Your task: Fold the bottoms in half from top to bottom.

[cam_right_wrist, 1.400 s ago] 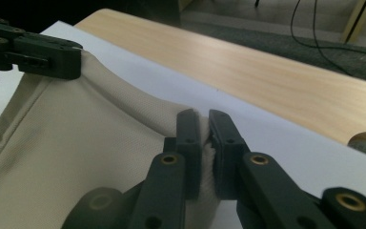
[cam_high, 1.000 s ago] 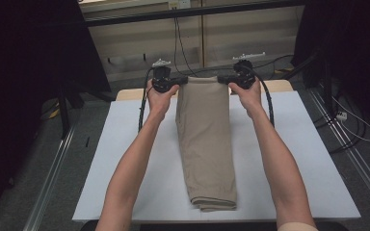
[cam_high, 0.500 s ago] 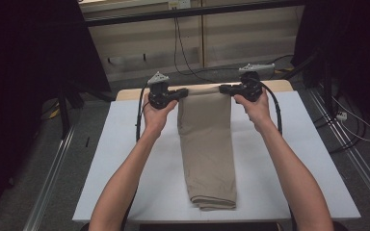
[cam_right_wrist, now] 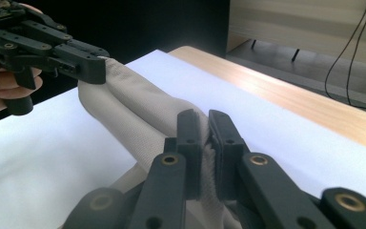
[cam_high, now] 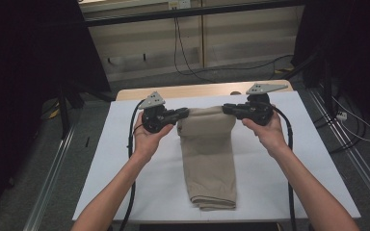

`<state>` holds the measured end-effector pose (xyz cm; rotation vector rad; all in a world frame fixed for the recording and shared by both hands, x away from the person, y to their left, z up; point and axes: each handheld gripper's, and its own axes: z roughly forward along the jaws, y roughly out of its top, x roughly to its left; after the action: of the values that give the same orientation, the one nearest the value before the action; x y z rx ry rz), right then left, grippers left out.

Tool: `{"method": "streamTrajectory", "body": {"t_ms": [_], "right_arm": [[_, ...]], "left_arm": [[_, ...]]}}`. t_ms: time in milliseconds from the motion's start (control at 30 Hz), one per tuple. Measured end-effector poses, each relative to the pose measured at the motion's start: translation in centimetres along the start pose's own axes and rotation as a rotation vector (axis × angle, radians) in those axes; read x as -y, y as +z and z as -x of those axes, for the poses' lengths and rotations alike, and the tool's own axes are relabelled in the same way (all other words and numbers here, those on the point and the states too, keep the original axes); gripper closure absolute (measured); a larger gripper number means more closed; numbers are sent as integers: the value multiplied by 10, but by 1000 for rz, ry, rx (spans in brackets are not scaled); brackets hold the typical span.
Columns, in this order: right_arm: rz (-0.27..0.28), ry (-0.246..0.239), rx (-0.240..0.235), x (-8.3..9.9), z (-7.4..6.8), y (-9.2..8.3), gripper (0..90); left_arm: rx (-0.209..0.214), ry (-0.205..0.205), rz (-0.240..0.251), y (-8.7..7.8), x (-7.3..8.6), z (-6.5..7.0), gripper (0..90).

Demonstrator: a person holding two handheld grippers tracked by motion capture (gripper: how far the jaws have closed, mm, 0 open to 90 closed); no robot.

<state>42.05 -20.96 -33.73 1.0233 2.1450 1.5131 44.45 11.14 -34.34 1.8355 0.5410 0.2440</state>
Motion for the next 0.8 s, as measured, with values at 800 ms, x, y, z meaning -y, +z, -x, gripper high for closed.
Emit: {"method": "streamTrajectory", "body": {"t_ms": [800], "right_arm": [[-130, -17, -91, 78, -49, -19, 840]], "left_arm": [[127, 39, -186, -22, 68, 55, 856]]}}
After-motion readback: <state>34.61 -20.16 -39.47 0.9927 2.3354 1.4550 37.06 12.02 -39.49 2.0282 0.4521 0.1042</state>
